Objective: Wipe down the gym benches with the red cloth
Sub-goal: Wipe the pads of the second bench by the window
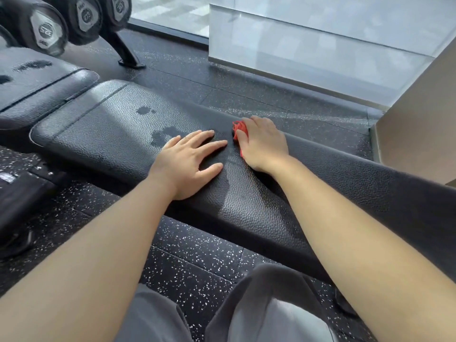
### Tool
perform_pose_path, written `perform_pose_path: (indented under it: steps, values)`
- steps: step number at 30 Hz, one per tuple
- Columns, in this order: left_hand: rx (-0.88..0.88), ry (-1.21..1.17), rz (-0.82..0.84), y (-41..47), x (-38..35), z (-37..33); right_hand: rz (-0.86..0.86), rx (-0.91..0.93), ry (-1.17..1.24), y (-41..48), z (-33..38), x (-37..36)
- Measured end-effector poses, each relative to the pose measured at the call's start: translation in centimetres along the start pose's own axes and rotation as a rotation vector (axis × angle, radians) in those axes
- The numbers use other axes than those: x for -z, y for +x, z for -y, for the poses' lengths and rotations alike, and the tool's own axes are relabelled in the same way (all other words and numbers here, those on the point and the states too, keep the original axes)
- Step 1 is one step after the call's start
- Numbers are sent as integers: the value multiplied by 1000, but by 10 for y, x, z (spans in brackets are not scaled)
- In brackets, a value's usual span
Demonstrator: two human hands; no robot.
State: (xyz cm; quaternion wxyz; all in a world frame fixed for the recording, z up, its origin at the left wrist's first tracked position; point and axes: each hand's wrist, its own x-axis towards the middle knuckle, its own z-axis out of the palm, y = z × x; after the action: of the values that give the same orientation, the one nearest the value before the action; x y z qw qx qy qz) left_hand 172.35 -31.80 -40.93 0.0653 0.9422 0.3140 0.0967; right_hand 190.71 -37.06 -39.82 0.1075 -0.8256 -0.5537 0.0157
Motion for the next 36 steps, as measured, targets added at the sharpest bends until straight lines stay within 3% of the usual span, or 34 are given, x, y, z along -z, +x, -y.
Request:
perform_pose_path:
  steps: [14,22,27,36]
  values:
    - [28,2,6,-5,-2,-2,14,137,6,-92,8,12]
    - [29,-22,-26,0,-1,0,-12,105,29,-8,6,1]
    - [27,-35,-38,1,-2,2,67,29,49,40,15,3]
    - [36,-15,-28,-3,1,-2,2,126,32,-2,13,4]
